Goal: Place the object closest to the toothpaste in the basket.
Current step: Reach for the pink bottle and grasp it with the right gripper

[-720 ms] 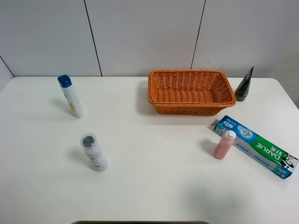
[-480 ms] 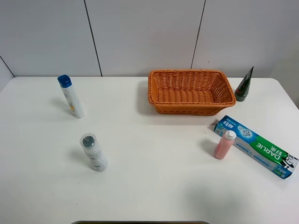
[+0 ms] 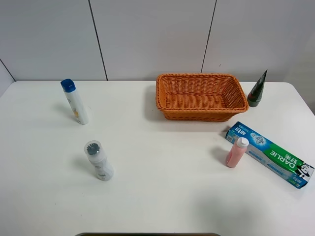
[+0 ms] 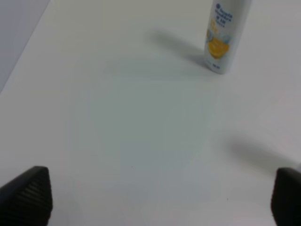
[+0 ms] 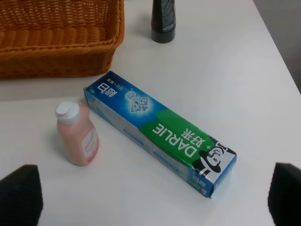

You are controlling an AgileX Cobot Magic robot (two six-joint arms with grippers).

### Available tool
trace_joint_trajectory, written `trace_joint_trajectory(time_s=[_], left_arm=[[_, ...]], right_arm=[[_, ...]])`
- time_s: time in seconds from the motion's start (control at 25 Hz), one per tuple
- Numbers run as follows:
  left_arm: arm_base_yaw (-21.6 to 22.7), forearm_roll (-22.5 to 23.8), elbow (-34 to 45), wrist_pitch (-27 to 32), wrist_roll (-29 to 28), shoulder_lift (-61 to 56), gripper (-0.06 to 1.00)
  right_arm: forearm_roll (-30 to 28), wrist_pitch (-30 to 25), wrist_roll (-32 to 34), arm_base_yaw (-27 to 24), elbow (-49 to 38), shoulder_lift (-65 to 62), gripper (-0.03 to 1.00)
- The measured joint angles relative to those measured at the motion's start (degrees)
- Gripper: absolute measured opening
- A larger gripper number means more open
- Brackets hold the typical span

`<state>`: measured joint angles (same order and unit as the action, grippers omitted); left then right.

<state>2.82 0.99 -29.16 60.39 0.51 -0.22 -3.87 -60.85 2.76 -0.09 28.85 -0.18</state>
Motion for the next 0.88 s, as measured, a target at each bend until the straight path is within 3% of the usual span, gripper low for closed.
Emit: trace_joint_trajectory(time_s=[0.52,0.88], left_arm=[[0.00,0.00,0.00,0.00,0.00,0.00,0.94],[0.00,0.00,0.00,0.00,0.00,0.00,0.94]], right_arm=[[0.12,-0.06,0.00,0.00,0.19,0.00,0.99],[-0.65,0.24,0.93,0.00,8.47,9.32,0.99]])
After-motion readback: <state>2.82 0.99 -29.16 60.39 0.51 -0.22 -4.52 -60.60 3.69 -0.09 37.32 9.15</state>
